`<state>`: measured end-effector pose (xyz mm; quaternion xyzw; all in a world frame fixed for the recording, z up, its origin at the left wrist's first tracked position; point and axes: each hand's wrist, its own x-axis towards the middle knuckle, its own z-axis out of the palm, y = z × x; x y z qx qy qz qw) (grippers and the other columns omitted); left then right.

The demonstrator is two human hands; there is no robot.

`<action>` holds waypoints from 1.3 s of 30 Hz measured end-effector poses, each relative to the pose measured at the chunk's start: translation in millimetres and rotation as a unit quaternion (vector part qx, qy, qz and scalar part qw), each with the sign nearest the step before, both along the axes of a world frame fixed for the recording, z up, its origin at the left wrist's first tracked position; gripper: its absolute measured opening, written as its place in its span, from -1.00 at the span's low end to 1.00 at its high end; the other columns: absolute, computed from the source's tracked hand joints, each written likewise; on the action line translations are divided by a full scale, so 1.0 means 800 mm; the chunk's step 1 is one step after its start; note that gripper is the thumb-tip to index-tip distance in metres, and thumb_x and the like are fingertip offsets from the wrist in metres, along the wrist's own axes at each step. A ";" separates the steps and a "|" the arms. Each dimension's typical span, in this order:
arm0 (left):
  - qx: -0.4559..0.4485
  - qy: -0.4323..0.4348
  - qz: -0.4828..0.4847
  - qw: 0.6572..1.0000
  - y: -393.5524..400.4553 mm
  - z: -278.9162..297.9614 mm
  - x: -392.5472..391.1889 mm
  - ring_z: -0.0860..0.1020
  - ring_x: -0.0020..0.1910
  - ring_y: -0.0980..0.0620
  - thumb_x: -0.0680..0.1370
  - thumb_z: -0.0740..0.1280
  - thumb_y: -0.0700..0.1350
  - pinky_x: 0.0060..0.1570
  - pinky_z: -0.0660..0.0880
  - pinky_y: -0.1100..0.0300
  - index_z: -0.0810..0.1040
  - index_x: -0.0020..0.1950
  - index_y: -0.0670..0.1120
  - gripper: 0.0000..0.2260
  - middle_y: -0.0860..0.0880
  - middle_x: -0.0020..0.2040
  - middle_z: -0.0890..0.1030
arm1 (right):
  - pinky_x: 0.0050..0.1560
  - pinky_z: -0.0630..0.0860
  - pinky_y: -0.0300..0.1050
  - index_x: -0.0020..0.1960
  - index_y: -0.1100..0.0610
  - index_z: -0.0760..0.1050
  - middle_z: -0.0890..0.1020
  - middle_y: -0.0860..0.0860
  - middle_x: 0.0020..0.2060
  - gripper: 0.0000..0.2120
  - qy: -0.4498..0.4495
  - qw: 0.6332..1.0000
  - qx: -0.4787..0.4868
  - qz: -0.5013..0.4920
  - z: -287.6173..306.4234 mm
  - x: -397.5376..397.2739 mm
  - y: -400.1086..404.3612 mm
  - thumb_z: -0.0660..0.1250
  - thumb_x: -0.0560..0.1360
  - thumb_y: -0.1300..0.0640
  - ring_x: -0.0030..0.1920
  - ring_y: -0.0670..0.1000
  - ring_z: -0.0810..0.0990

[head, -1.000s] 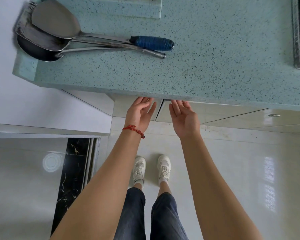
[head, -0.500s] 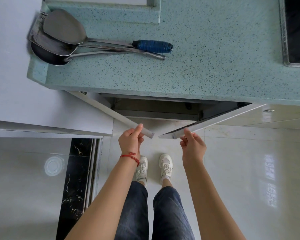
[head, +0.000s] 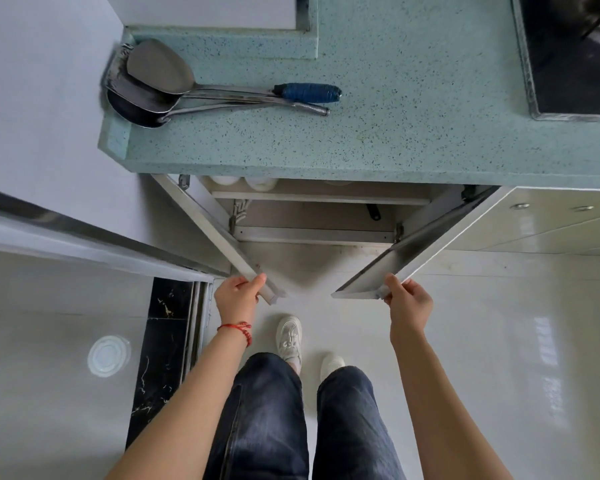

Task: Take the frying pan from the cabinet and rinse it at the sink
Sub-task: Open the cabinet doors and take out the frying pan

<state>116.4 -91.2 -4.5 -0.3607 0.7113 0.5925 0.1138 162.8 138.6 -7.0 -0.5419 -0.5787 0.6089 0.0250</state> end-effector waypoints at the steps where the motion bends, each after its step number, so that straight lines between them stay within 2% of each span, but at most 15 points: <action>1: -0.005 0.002 0.008 1.000 -0.009 0.002 0.007 0.36 -0.46 0.03 0.39 0.42 -0.23 -0.40 0.37 0.23 0.43 -0.40 -0.10 -0.77 -0.07 -0.43 0.44 | -0.28 0.46 -0.18 -0.26 0.33 0.45 0.47 0.17 -0.37 -0.82 0.001 1.000 0.002 0.000 0.002 0.007 0.003 0.38 0.39 0.22 -0.39 0.03 0.44; 5: -0.048 0.007 0.003 0.999 -0.040 0.006 0.033 0.43 -0.38 -0.02 0.38 0.43 -0.20 -0.32 0.41 0.18 0.47 -0.36 -0.09 -0.82 -0.07 -0.39 0.49 | -0.43 0.41 -0.31 -0.25 0.28 0.46 0.46 0.10 -0.42 -0.86 0.000 1.000 0.018 0.012 0.008 0.043 0.023 0.37 0.40 0.23 -0.45 -0.03 0.43; 8: -0.075 0.008 0.009 0.997 -0.056 0.009 0.049 0.51 -0.21 -0.08 0.40 0.42 -0.17 -0.12 0.50 0.10 0.53 -0.26 -0.19 -0.88 -0.14 -0.24 0.57 | -0.40 0.35 -0.23 -0.30 0.26 0.45 0.42 0.09 -0.45 -0.83 -0.006 0.999 0.028 0.015 0.012 0.071 0.044 0.37 0.40 0.22 -0.44 -0.01 0.35; 10: -0.087 0.019 0.017 0.996 -0.063 0.012 0.061 0.51 -0.17 -0.08 0.42 0.40 -0.17 -0.05 0.50 0.08 0.56 -0.14 -0.27 -0.85 -0.16 -0.18 0.56 | -0.37 0.32 -0.18 -0.35 0.23 0.39 0.36 0.07 -0.47 -0.79 -0.007 0.999 0.038 0.011 0.015 0.090 0.057 0.36 0.40 0.23 -0.43 0.01 0.29; 13: -0.091 0.023 0.028 0.995 -0.072 0.016 0.075 0.49 -0.31 -0.02 0.45 0.37 -0.17 -0.28 0.50 0.24 0.57 -0.04 -0.33 -0.78 -0.11 -0.30 0.54 | -0.33 0.37 -0.16 -0.32 0.24 0.43 0.38 0.06 -0.46 -0.81 -0.008 0.999 0.044 -0.006 0.017 0.115 0.073 0.38 0.41 0.22 -0.41 0.01 0.33; 18: -0.092 0.013 0.057 0.994 -0.090 0.012 0.100 0.48 -0.36 0.04 0.45 0.37 -0.20 -0.25 0.50 0.23 0.55 0.01 -0.37 -0.75 -0.12 -0.35 0.52 | -0.36 0.36 -0.17 -0.27 0.23 0.47 0.39 0.08 -0.46 -0.82 -0.017 0.998 0.055 -0.028 0.019 0.157 0.093 0.40 0.41 0.16 -0.43 0.00 0.34; 22: -0.138 0.013 0.031 0.990 -0.103 0.018 0.109 0.57 -0.14 -0.19 0.45 0.36 -0.20 0.02 0.53 -0.02 0.55 0.06 -0.35 -0.73 -0.27 -0.06 0.62 | -0.44 0.51 -0.33 -0.15 0.24 0.52 0.45 0.05 -0.43 -0.93 -0.008 0.997 0.052 -0.065 0.019 0.175 0.109 0.37 0.43 0.23 -0.42 -0.02 0.41; 24: -0.170 0.013 0.008 0.985 -0.110 0.022 0.113 0.57 -0.02 -0.26 0.45 0.35 -0.21 0.06 0.52 -0.05 0.56 0.06 -0.32 -0.75 -0.29 -0.02 0.62 | -0.45 0.50 -0.45 -0.07 0.25 0.53 0.47 0.04 -0.41 -0.92 -0.001 0.994 0.059 -0.087 0.017 0.181 0.115 0.35 0.44 0.28 -0.41 -0.04 0.44; 28: -0.251 0.020 -0.054 0.966 -0.111 0.033 0.126 0.53 0.04 -0.29 0.46 0.33 -0.23 0.03 0.49 -0.05 0.53 0.08 -0.33 -0.75 -0.32 0.05 0.58 | -0.40 0.52 -0.46 -0.02 0.40 0.48 0.48 0.08 -0.33 -0.84 -0.010 0.991 0.094 -0.089 0.012 0.194 0.113 0.28 0.43 0.33 -0.42 -0.10 0.50; 29: -0.276 0.029 -0.072 0.958 -0.108 0.035 0.131 0.52 0.04 -0.29 0.46 0.33 -0.22 0.00 0.47 -0.04 0.51 0.07 -0.34 -0.75 -0.34 0.05 0.56 | -0.33 0.54 -0.42 0.00 0.37 0.47 0.52 0.12 -0.22 -0.82 -0.015 0.991 0.104 -0.079 0.015 0.196 0.108 0.28 0.43 0.32 -0.32 -0.02 0.53; 31: -0.321 0.065 -0.119 0.937 -0.099 0.037 0.144 0.49 0.09 -0.30 0.46 0.34 -0.22 0.03 0.46 -0.08 0.48 0.11 -0.35 -0.71 -0.36 0.10 0.52 | 0.00 0.57 -0.13 0.15 0.26 0.45 0.55 0.16 0.08 -0.73 -0.038 0.989 0.132 -0.045 0.023 0.201 0.090 0.28 0.46 0.28 -0.08 0.16 0.56; 32: -0.338 0.085 -0.149 0.925 -0.095 0.035 0.150 0.47 0.14 -0.31 0.45 0.35 -0.22 0.09 0.46 -0.12 0.47 0.15 -0.35 -0.68 -0.36 0.13 0.51 | 0.15 0.48 0.00 0.26 0.24 0.40 0.53 0.18 0.18 -0.65 -0.057 0.986 0.154 -0.015 0.031 0.202 0.078 0.28 0.48 0.27 0.04 0.21 0.56; 33: -0.348 0.102 -0.184 0.913 -0.091 0.033 0.155 0.46 0.17 -0.32 0.45 0.36 -0.22 0.14 0.44 -0.15 0.46 0.17 -0.35 -0.65 -0.36 0.16 0.52 | 0.22 0.40 0.02 0.33 0.25 0.33 0.52 0.20 0.22 -0.58 -0.071 0.981 0.178 0.026 0.038 0.204 0.065 0.27 0.49 0.26 0.14 0.21 0.53; 36: -0.357 0.138 -0.306 0.871 -0.078 0.027 0.165 0.48 0.20 -0.31 0.45 0.36 -0.17 0.18 0.44 -0.15 0.44 0.22 -0.33 -0.60 -0.34 0.18 0.53 | 0.20 0.34 -0.04 0.39 0.25 0.25 0.47 0.23 0.27 -0.53 -0.056 0.956 0.225 0.181 0.049 0.207 0.026 0.26 0.52 0.18 0.16 0.18 0.48; 39: -0.382 0.152 -0.410 0.814 -0.062 0.035 0.166 0.51 0.20 -0.26 0.47 0.20 0.00 0.14 0.48 -0.16 0.44 0.23 -0.28 -0.55 -0.28 0.19 0.55 | 0.28 0.35 0.06 0.42 0.21 0.22 0.33 0.15 0.40 -0.52 -0.066 0.909 0.270 0.311 0.052 0.206 0.001 0.21 0.55 0.09 0.35 0.17 0.36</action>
